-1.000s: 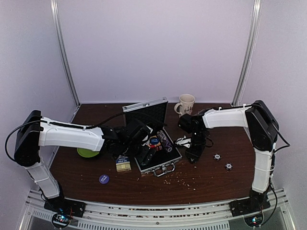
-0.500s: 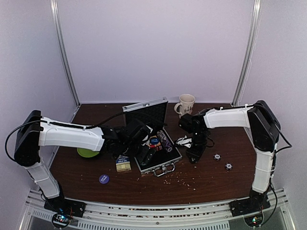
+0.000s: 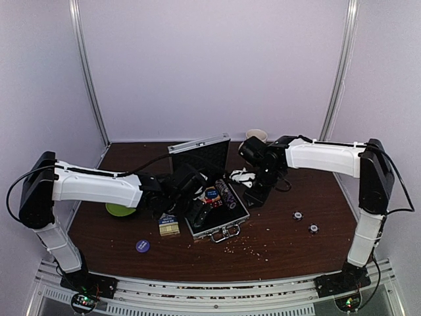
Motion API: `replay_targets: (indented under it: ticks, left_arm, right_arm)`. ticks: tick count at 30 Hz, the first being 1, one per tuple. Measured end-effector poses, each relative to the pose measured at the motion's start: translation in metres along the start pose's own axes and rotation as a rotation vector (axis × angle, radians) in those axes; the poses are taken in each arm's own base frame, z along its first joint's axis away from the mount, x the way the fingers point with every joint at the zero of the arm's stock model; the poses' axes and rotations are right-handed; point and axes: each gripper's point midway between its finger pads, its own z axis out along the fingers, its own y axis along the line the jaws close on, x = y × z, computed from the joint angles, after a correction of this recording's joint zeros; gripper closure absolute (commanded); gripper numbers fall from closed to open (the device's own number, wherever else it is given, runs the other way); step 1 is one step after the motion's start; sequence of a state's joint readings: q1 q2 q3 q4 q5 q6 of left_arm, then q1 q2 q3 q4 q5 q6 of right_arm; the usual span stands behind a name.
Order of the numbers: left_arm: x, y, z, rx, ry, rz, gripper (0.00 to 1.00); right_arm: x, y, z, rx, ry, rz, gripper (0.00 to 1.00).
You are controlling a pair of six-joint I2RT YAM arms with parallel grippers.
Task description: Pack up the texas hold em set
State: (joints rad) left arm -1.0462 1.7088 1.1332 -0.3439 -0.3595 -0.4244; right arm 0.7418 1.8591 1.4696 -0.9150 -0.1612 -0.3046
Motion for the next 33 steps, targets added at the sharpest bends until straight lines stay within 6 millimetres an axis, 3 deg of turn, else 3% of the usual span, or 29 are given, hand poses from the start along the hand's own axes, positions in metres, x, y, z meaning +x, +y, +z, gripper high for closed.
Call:
replay_targets:
  ticks: [8,15,21,25,28,33]
  left_arm:
    - [-0.002,0.01,-0.016,-0.021,-0.02,-0.028,0.08]
    - [0.005,0.013,-0.016,-0.031,-0.011,-0.041,0.08]
    - [0.008,0.016,-0.015,-0.043,-0.006,-0.044,0.09]
    - [0.01,0.017,-0.014,-0.046,-0.001,-0.041,0.15]
    - [0.011,0.016,-0.014,-0.036,0.004,-0.026,0.23]
    - [0.01,0.013,-0.014,0.015,0.029,0.018,0.27]
  right_arm:
    - [-0.051,0.019,0.015,0.013,-0.102,-0.057,0.68]
    - [-0.057,0.014,0.046,0.063,-0.071,-0.048,0.68]
    - [-0.06,0.012,0.045,0.081,-0.084,-0.038,0.67]
    - [-0.058,0.01,0.042,0.093,-0.092,-0.029,0.64]
    - [-0.056,0.009,0.033,0.098,-0.107,-0.021,0.62]
    - [-0.054,0.01,0.002,0.089,-0.167,-0.015,0.58]
